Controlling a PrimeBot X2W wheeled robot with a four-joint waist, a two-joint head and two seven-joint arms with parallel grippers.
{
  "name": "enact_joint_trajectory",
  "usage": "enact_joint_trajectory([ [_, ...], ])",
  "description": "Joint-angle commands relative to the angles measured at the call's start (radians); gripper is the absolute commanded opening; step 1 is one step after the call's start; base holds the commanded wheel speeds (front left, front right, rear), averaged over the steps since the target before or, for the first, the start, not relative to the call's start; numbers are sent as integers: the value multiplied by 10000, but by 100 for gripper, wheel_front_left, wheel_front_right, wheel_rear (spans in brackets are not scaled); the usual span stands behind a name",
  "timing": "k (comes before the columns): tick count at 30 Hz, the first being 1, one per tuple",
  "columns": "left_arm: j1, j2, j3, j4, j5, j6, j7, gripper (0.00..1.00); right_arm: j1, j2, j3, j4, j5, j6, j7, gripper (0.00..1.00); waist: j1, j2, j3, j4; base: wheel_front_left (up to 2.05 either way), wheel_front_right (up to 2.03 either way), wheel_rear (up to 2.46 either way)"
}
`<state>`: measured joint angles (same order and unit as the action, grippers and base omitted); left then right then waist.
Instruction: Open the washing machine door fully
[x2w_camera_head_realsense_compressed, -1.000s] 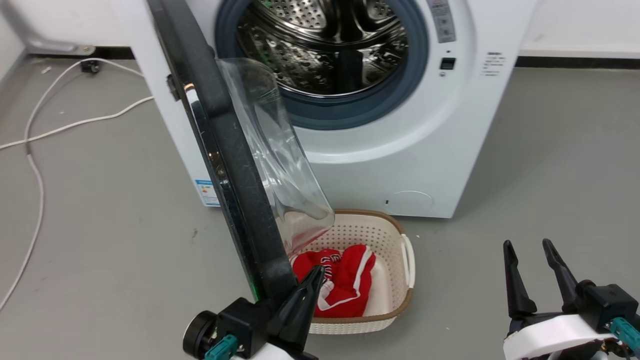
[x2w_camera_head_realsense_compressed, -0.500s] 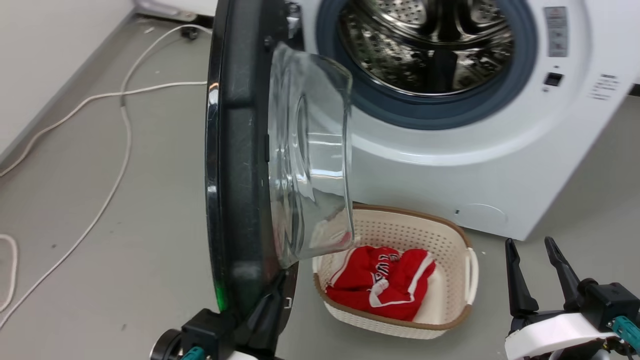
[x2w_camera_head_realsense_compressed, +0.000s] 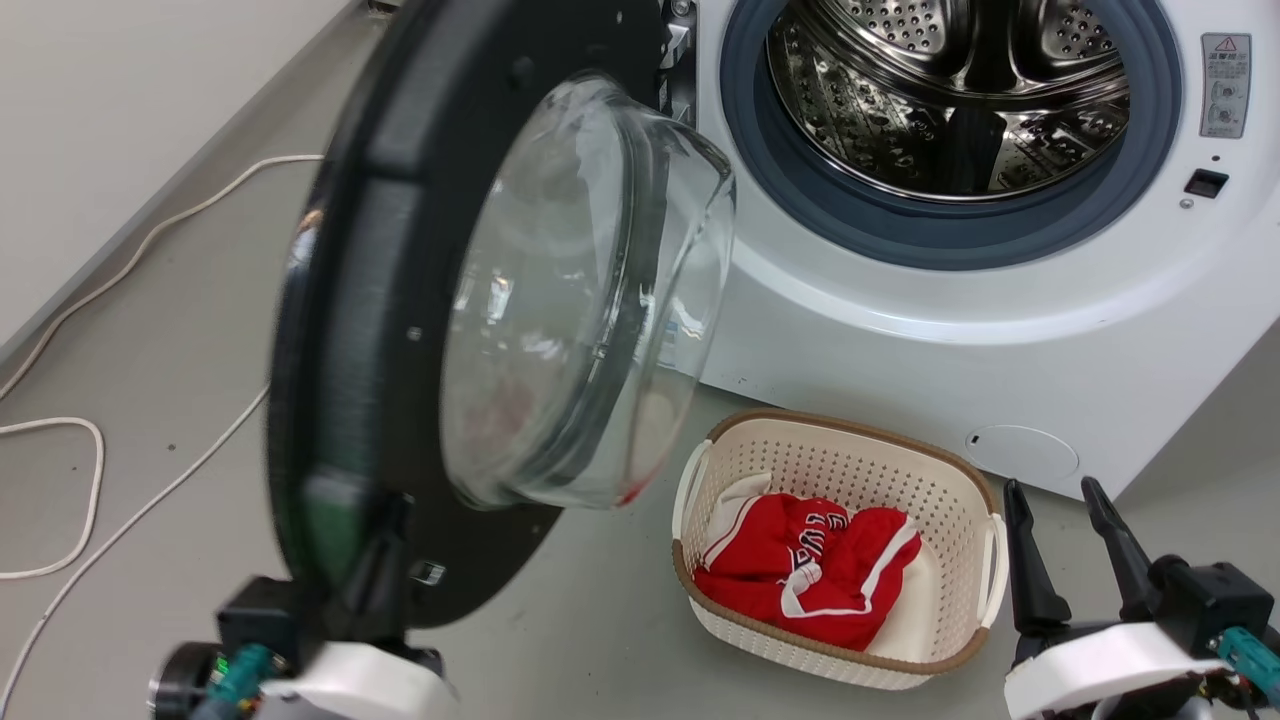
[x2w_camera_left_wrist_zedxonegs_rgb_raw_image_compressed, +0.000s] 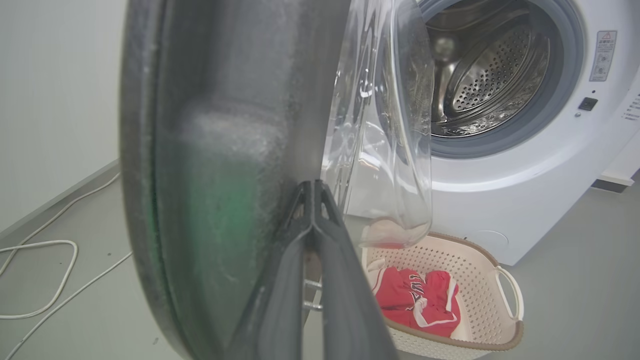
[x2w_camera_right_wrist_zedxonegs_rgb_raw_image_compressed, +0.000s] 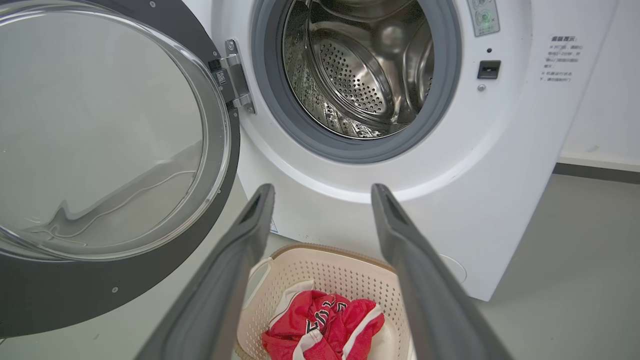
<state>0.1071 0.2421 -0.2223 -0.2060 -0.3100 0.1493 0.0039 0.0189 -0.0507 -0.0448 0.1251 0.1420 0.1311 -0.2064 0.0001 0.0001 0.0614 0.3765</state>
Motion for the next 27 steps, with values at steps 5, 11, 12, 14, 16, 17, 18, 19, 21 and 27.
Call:
enact_joint_trajectory([
  [5, -1353, 502, 1459, 1263, -657, 178, -337, 0, -290, 13, -10, -276, -95, -7, 212, 100, -1, -1, 333, -278, 0, 0, 0],
  [11, -2277, 950, 2147, 2116, -1033, 56, -429, 0, -440, 12, -19, -462, -175, -7, 365, 100, -1, -1, 623, -443, 0, 0, 0],
  [12, -2475, 1020, 2278, 2319, -1129, -17, -495, 0, -446, 12, -19, -494, -189, -5, 383, 100, -1, -1, 685, -485, 0, 0, 0],
  [14, -2815, 1194, 2525, 2863, -1320, -114, -576, 0, -489, 13, -13, -535, -109, -7, 435, 100, -1, -1, 802, -581, 0, 0, 0],
  [16, -3174, 1429, 2819, 3304, -1478, -198, -770, 0, -596, 13, 48, -626, -118, -5, 482, 100, -1, -1, 926, -709, 0, 0, 0],
  [17, -3357, 1562, 2986, 3557, -1552, -237, -850, 0, -640, 12, 31, -679, -130, -5, 500, 100, -1, -1, 982, -762, 0, 0, 0],
  [18, -3520, 1702, 3141, 3838, -1611, -294, -930, 0, -656, 12, 25, -741, -140, -7, 527, 100, -1, -1, 1036, -815, 0, 0, 0],
  [19, -3670, 1837, 3278, 4071, -1704, -382, -1024, 0, -668, 13, 15, -793, -152, -5, 535, 100, -1, -1, 1107, -864, 0, 0, 0],
  [21, -3999, 2071, 3529, 4669, -1871, -525, -1217, 0, -729, 13, -28, -869, -193, -5, 561, 100, -1, -1, 1233, -926, 0, 0, 0],
  [27, -4838, 2652, 3889, 6247, -2064, -917, -1783, 0, -823, 13, -92, -1051, -261, -7, 601, 100, -1, -1, 1458, -1054, 0, 0, 0],
])
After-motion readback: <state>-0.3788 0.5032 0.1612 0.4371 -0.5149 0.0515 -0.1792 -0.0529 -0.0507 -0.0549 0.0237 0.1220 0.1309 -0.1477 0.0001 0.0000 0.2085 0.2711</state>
